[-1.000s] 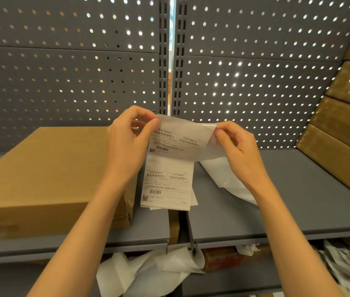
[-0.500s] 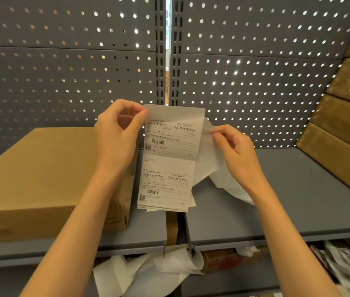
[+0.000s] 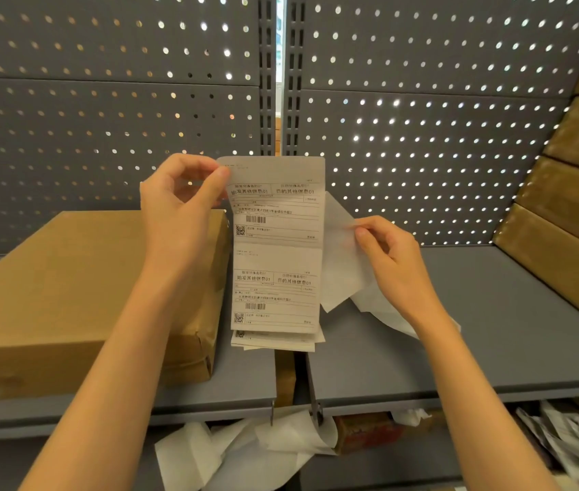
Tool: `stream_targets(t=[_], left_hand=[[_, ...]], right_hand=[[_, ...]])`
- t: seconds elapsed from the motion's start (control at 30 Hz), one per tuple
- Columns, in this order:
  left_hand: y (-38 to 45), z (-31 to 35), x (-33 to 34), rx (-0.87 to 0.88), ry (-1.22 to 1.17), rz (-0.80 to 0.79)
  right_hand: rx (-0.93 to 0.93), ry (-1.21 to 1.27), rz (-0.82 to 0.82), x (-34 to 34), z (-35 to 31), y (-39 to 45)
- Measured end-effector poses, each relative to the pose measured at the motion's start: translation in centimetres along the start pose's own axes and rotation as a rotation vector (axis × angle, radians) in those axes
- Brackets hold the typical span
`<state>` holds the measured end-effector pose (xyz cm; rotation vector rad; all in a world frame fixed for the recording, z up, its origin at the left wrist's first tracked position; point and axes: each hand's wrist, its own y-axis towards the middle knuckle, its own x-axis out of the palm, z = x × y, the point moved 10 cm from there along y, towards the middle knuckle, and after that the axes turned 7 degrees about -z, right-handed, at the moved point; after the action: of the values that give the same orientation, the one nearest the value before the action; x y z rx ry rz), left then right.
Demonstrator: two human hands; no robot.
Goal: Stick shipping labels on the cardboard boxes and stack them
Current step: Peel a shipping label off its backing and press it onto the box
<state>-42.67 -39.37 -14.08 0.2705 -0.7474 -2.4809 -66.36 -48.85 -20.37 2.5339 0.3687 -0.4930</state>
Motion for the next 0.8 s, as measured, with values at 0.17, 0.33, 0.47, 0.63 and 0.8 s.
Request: stream_targets(t=[0.17, 0.33, 0.47, 0.63, 0.8], left_hand=[[0.6, 0.0, -0.8, 0.028, -0.005, 0.006], [0.8, 0.1, -1.4, 0.045, -0.010, 0.025], [1.0, 0.6, -1.8, 0.069, 0.002, 0.036], [1.5, 1.0, -2.5, 0.078, 0.016, 0.061], [1.8, 1.5, -3.1, 0.091, -0.004, 0.075]], right_hand=[[0.021, -0.012, -0.005, 0.0, 0.7, 0.0], [0.043, -0.030, 0.003, -0.1, 1.4, -0.2], [0.052, -0.033, 0.000, -0.1, 1.7, -0.3], [0.057, -0.036, 0.002, -0.1, 2.0, -0.3], [0.076, -0.045, -0.001, 0.0, 2.2, -0.3]])
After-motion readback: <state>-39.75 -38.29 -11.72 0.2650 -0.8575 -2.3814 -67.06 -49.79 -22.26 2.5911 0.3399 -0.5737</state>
